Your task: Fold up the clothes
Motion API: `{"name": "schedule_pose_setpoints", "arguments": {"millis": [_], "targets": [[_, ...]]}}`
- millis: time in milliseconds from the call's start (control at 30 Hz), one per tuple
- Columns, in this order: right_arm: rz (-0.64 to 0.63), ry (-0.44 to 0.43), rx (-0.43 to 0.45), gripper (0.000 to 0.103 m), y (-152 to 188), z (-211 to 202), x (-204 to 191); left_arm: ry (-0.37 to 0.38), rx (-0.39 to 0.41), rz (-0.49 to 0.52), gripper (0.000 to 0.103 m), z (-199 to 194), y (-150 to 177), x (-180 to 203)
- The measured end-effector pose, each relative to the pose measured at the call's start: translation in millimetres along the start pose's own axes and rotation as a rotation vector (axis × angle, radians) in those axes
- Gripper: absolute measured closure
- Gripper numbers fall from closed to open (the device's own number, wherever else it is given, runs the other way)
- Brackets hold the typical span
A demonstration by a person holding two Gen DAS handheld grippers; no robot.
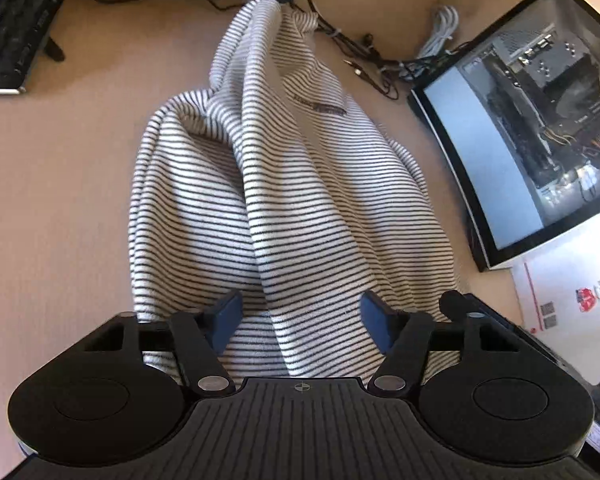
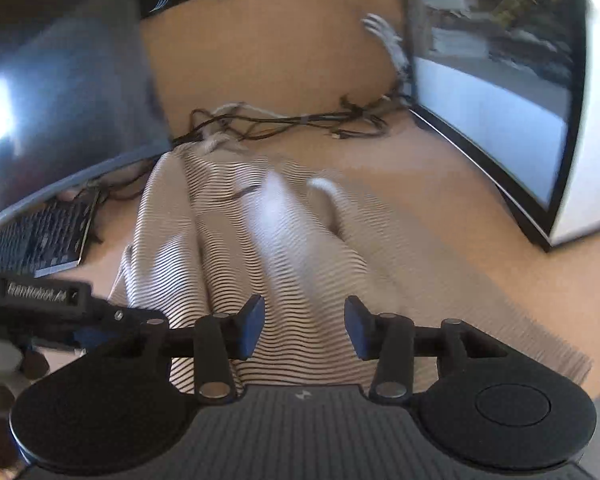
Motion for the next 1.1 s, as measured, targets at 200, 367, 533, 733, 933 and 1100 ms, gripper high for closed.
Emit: {"name": "schedule_pose_setpoints", "arguments": {"millis": [200, 367, 533, 733, 933, 1100], "targets": [[0.001, -0.087, -0.035, 0.056, -16, 31, 9, -0.095, -0.001, 0.032, 0.038, 18, 1, 13], [0.017, -0.211, -0.082, 0.047, -26, 53, 15, -0.069, -0.018, -0.017, 0.000, 22, 5, 22], [-0.027, -0.284, -0.141, 0.045, -15, 68, 13, -0.106, -0.040, -0.032, 0.000, 27, 5, 23], [-0.072, -0.341, -0.151, 0.039, -10, 70, 12, -0.138, -0.009, 0.026, 0.076, 24, 2, 28], [-0.097, -0.320, -0.158, 0.037, -14, 73, 7, -0.233, 0.107, 0.149, 0.098, -9, -25, 16], [-0.098, -0.275, -0.140, 0.038, -28, 69, 4, -0.489, 0.281, 0.117, 0.098, -79, -85, -76]]}}
Point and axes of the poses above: each gripper's, at about its wrist camera, not at the fingertips, and z roughly the way its jaws point, x to its right, y to its underside, the point moved 7 cm from there along z, roughly the way its jaws point, and after that the axes turned 6 degrees about z, right-handed, at the moved point
